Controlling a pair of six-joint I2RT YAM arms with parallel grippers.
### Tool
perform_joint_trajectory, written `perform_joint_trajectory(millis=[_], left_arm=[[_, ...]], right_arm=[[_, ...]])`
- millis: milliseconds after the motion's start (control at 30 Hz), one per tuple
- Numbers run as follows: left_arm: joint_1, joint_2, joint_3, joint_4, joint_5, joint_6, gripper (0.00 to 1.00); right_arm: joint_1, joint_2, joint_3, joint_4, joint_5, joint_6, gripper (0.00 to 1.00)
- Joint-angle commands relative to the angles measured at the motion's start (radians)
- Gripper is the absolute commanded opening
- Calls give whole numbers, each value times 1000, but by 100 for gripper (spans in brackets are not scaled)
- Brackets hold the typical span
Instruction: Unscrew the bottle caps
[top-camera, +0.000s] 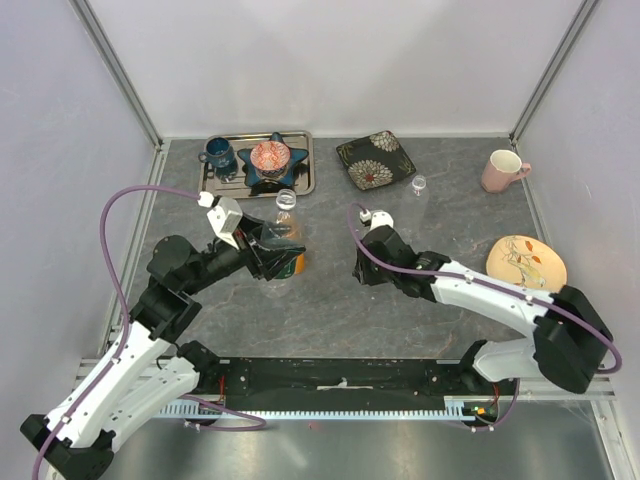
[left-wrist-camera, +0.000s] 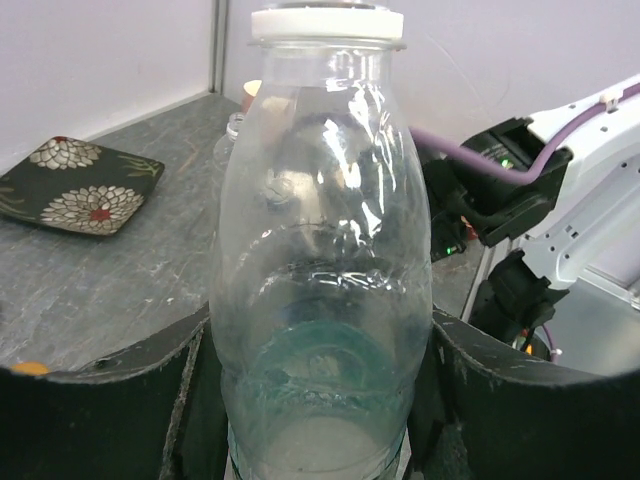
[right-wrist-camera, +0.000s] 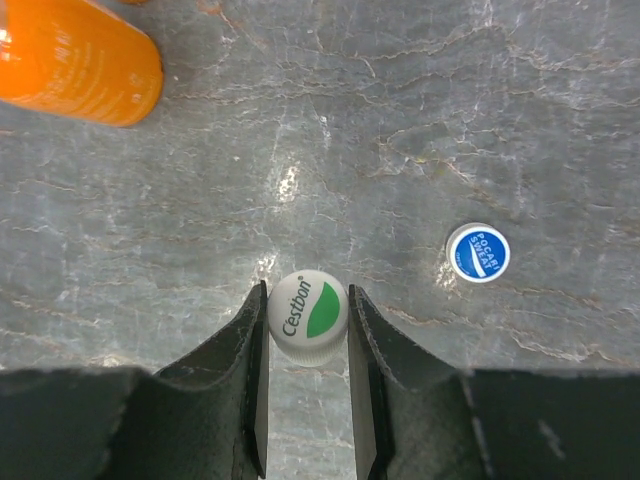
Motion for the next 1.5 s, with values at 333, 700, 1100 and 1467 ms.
perform_joint_trajectory(millis=[333, 700, 1100, 1467], left_arm=[[2, -52, -54, 6, -69, 35, 47], [2, -63, -67, -3, -72, 36, 48], [2, -61, -71, -2, -63, 33, 48], [2, -43, -55, -2, -62, 32, 49]], right_arm=[[7, 229, -12, 130, 31, 36, 0], [7, 318, 14, 127, 46, 44, 23], [11, 289, -38, 124, 42, 59, 57], [17, 77, 117, 36, 80, 46, 78]])
